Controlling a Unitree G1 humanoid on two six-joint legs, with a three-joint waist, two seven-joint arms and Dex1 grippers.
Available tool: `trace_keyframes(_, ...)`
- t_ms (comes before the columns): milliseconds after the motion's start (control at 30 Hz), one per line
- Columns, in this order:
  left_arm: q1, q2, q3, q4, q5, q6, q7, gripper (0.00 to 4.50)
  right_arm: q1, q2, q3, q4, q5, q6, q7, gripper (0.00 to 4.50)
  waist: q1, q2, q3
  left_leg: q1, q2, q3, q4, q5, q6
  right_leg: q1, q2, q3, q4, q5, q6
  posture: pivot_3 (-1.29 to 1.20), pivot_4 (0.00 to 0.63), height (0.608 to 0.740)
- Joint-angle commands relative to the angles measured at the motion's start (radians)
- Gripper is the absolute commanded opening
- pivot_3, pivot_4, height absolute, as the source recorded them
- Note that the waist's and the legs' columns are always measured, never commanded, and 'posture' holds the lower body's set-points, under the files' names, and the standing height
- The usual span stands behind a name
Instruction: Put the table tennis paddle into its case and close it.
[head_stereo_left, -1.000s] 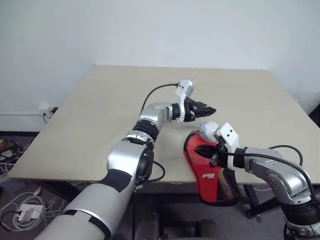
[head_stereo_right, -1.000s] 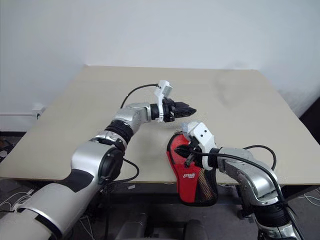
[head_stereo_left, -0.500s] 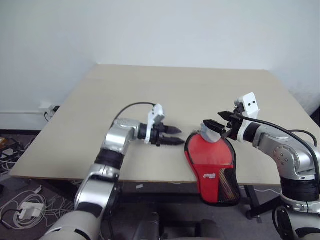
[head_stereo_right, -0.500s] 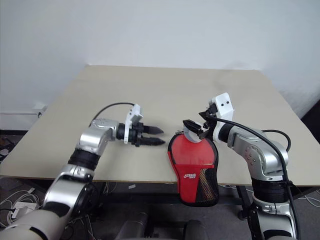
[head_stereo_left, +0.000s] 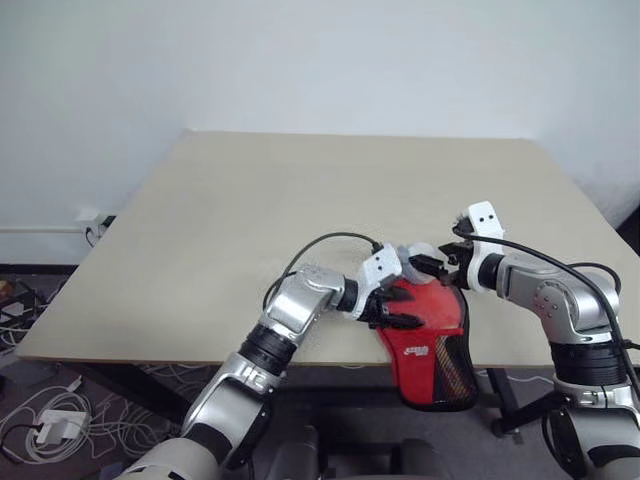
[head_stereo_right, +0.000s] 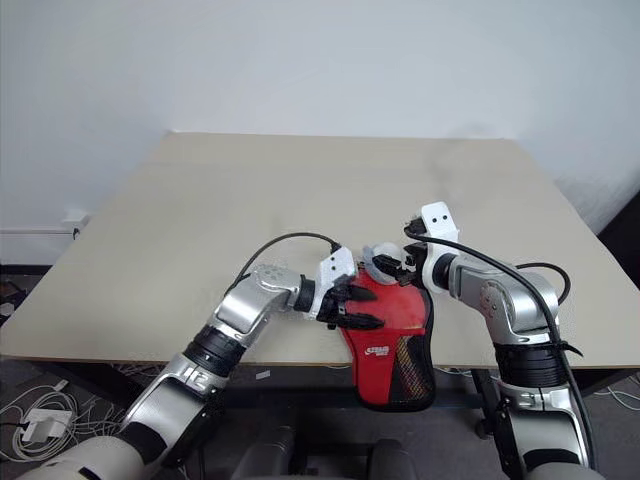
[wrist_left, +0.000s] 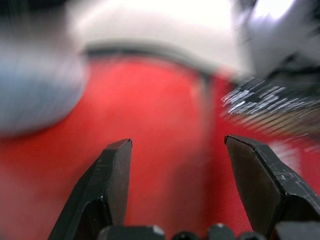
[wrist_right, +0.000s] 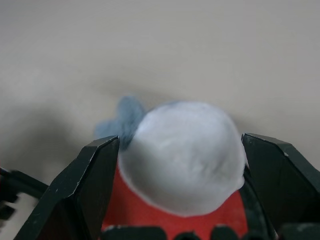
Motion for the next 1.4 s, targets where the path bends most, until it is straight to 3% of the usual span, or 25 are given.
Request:
trace_keyframes(33, -0.018, -0.015, -0.013, 0.046, 0.046, -0.056, 0.074, 3.12, -0.029, 0.006, -0.008, 0.015, -0.025, -0.002, -0.025, 4.22, 0.003, 0.0, 0.0, 0.0, 0.0, 0.0, 0.0, 0.0, 0.0, 0.0, 0.0, 0.0, 0.0, 0.0, 0.0, 0.0, 0.0, 0.715)
trace_keyframes(400, 0.009, -0.014, -0.05, 0.081, 0.085, -0.103, 0.115, 3.12, -0.041, 0.057, -0.001, 0.075, -0.01, 0.101, -0.009, 4.22, 0.003, 0.001, -0.001, 0.0, 0.0, 0.0, 0.0, 0.0, 0.0, 0.001, -0.001, 0.0, 0.0, 0.0, 0.0, 0.0, 0.0, 0.715)
trace_keyframes(533, 0.016, -0.009, -0.042, 0.07, 0.078, -0.087, 0.115, 3.12, -0.046, 0.094, 0.004, 0.096, -0.025, 0.098, -0.027, 3.37, 0.002, 0.001, -0.001, 0.001, 0.0, 0.0, 0.0, 0.0, 0.0, 0.001, -0.001, 0.0, 0.0, 0.0, 0.0, 0.0, 0.0, 0.715)
trace_keyframes(767, 0.021, -0.007, -0.038, 0.06, 0.074, -0.052, 0.124, 3.12, -0.073, 0.154, -0.061, 0.145, -0.043, 0.045, -0.088, 1.08, 0.001, 0.002, -0.002, 0.001, 0.0, 0.0, 0.0, 0.0, 0.0, 0.001, 0.0, 0.0, 0.0, 0.0, 0.0, 0.0, 0.0, 0.715)
trace_keyframes(933, 0.012, -0.025, -0.036, 0.098, 0.079, 0.024, 0.158, 3.12, -0.097, 0.195, -0.101, 0.183, -0.073, -0.041, -0.155, 0.1, 0.001, 0.002, -0.003, 0.001, 0.0, 0.0, 0.0, 0.0, 0.0, 0.001, 0.0, 0.0, 0.0, 0.0, 0.0, 0.0, 0.0, 0.715)
trace_keyframes(1167, 0.013, -0.028, -0.04, 0.077, 0.068, 0.068, 0.148, 3.12, -0.145, 0.246, -0.103, 0.267, -0.13, -0.125, -0.241, 0.07, 0.0, 0.003, -0.003, 0.001, 0.0, 0.0, 0.0, 0.0, 0.0, 0.002, 0.0, 0.0, 0.001, 0.0, 0.0, 0.0, 0.0, 0.715)
trace_keyframes(1400, 0.013, -0.032, -0.038, 0.071, 0.06, 0.099, 0.149, 3.12, -0.179, 0.223, -0.11, 0.361, -0.203, -0.217, -0.315, 0.07, 0.0, 0.004, -0.004, 0.001, 0.0, 0.0, 0.0, 0.0, 0.0, 0.001, 0.0, 0.0, 0.001, 0.0, 0.0, 0.0, 0.0, 0.715)
